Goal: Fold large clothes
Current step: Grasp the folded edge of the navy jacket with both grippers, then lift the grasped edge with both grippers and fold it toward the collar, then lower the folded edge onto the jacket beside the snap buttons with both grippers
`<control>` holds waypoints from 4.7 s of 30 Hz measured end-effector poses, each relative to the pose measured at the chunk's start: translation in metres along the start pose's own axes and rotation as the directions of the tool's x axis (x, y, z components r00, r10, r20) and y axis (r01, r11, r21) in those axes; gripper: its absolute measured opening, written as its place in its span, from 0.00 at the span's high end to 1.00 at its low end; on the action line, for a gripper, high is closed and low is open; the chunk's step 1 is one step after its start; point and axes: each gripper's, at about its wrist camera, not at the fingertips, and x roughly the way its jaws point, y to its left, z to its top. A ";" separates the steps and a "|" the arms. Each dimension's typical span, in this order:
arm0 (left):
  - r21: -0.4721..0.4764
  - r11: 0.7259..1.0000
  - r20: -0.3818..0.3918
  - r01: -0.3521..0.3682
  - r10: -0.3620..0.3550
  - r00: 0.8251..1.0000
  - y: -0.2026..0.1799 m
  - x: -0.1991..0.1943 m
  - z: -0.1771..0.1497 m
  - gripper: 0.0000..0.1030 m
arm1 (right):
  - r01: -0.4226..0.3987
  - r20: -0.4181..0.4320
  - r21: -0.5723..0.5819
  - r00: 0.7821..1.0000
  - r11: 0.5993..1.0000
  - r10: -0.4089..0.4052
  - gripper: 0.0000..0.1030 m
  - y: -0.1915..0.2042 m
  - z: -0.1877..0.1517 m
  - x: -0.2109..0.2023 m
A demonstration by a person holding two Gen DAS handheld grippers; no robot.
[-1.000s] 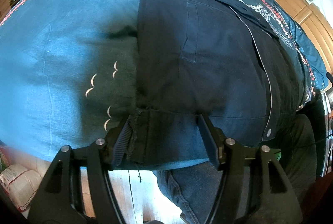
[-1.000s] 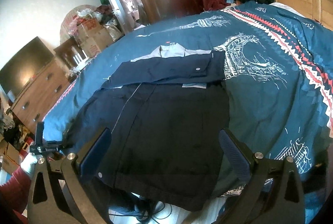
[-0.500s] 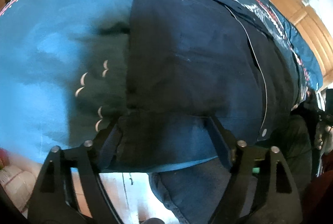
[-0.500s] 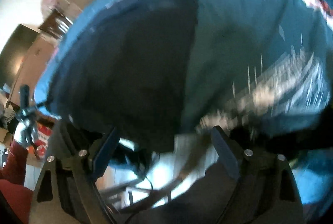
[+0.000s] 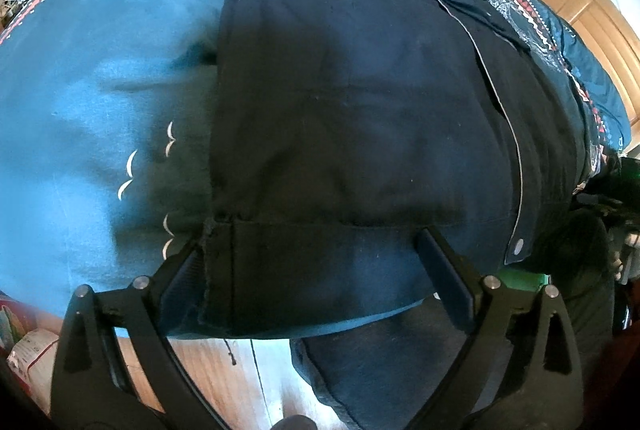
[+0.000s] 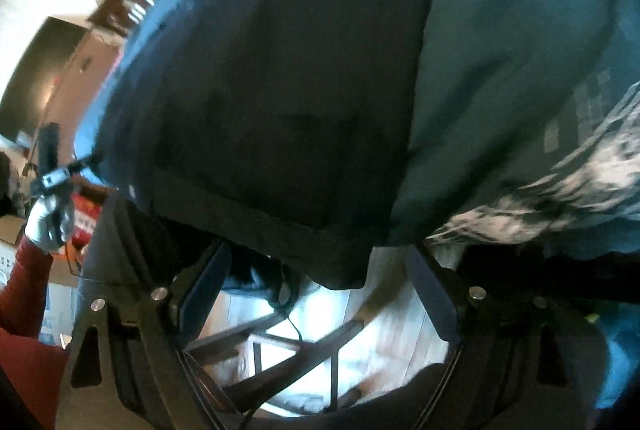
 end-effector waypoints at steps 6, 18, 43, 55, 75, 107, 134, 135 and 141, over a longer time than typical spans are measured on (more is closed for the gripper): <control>-0.002 1.000 0.002 0.006 -0.006 1.000 0.003 -0.001 0.001 0.05 | 0.010 -0.086 0.012 0.996 1.000 -0.009 0.14 -0.005 0.008 0.031; -0.043 0.997 0.026 0.070 -0.069 0.997 0.021 -0.016 -0.006 0.23 | -0.110 -0.077 0.083 0.990 0.990 0.116 0.26 -0.011 0.011 0.038; -0.096 0.992 0.079 0.086 -0.079 0.994 0.036 -0.019 -0.008 0.89 | -0.107 -0.052 0.074 0.992 0.991 0.111 0.65 -0.001 0.011 0.027; -0.226 0.891 0.347 0.394 -0.305 0.887 0.042 -0.101 0.010 0.90 | -0.432 0.263 0.156 0.885 0.889 0.384 0.87 -0.003 0.016 -0.094; -0.147 0.859 0.512 0.490 -0.358 0.781 0.034 -0.133 0.163 0.89 | -0.359 0.417 0.007 0.850 0.933 0.323 0.88 -0.004 0.208 -0.160; -0.210 0.961 0.299 0.179 -0.111 0.948 0.103 0.065 0.350 0.36 | -0.300 0.399 0.256 0.899 0.919 0.182 0.23 -0.175 0.407 -0.014; 0.123 0.991 0.169 -0.060 0.039 0.985 0.030 0.150 0.373 0.48 | 0.058 0.314 -0.001 0.948 0.998 -0.055 0.23 -0.125 0.395 0.001; 0.119 0.991 0.168 -0.054 0.033 0.985 0.031 0.151 0.373 0.48 | 0.068 0.309 -0.011 0.949 0.998 -0.061 0.23 -0.124 0.397 0.003; 0.108 0.994 0.165 0.007 -0.025 0.986 0.037 0.150 0.371 0.72 | 0.086 0.287 -0.075 0.956 0.993 -0.061 0.24 -0.114 0.418 0.022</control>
